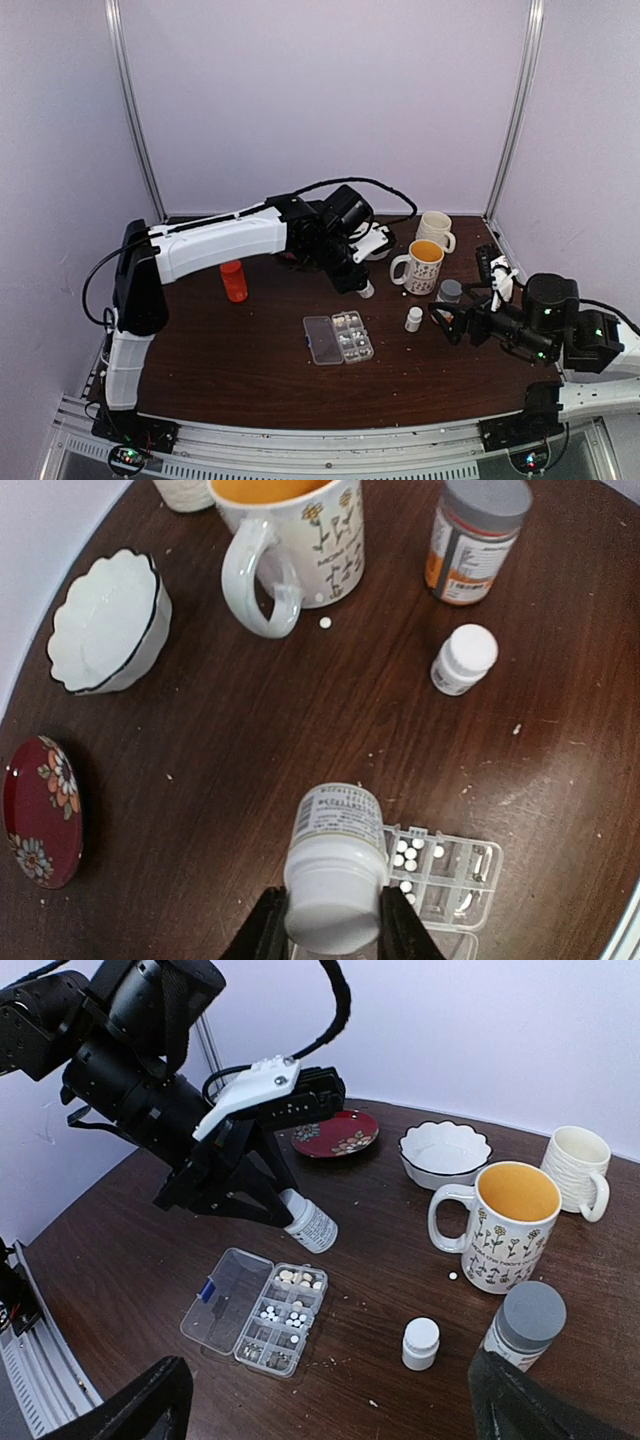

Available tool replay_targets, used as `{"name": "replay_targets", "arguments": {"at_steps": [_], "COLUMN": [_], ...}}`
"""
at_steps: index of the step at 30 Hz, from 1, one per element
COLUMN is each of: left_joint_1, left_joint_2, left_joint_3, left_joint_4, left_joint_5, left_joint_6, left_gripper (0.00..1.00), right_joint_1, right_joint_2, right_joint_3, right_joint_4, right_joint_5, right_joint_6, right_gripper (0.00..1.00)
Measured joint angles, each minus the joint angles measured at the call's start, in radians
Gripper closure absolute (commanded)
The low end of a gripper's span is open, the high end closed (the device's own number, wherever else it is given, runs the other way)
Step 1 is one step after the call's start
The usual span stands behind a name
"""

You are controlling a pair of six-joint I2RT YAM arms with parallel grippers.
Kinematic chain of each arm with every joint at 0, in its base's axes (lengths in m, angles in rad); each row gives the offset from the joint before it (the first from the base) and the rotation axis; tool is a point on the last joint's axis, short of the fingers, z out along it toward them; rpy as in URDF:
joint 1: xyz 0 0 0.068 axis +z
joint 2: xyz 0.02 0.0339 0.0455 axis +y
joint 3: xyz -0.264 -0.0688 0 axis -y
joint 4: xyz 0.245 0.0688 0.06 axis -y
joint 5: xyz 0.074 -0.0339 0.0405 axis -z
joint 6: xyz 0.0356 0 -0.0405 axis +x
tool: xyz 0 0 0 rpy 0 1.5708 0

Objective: Sort the pills into containers
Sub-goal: Place the pill bottle at the center of the board.

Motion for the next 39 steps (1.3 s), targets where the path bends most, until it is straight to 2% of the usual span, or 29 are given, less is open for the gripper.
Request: {"name": "replay_targets", "arguments": {"at_steps": [8, 23, 24, 27, 32, 34, 39], "left_joint_1": [0.053, 0.100, 0.100, 0.100, 0.100, 0.100, 0.100], "left_joint_2": [0.149, 0.254, 0.256, 0.261, 0.262, 0.262, 0.261], "left_joint_3": [0.099, 0.155, 0.155, 0.157, 0.164, 0.164, 0.171], "left_joint_4": [-0.023, -0.069, -0.069, -0.074, -0.095, -0.101, -0.117], "left_joint_5": [-0.008, -0.059, -0.059, -0.059, -0.061, -0.065, -0.077], "left_joint_6": [-0.101, -0.150, -0.150, -0.150, -0.142, -0.144, -0.150], "left_gripper": [1.00, 1.00, 0.96, 0.59, 0.14, 0.06, 0.04], "right_joint_1": [-0.002, -0.002, -0.002, -0.003, -0.004, -0.004, -0.006], "right_joint_2": [-0.084, -0.105, -0.102, -0.089, -0.071, -0.065, -0.032], "right_joint_3": [-0.006, -0.051, -0.051, -0.051, -0.051, -0.051, -0.051], "right_joint_4": [-0.053, -0.055, -0.055, -0.053, -0.047, -0.045, -0.038], "right_joint_5": [0.057, 0.063, 0.063, 0.063, 0.061, 0.060, 0.053], "right_joint_6": [0.015, 0.039, 0.039, 0.039, 0.041, 0.041, 0.054], "right_gripper": [0.00, 0.00, 0.00, 0.00, 0.00, 0.00, 0.00]}}
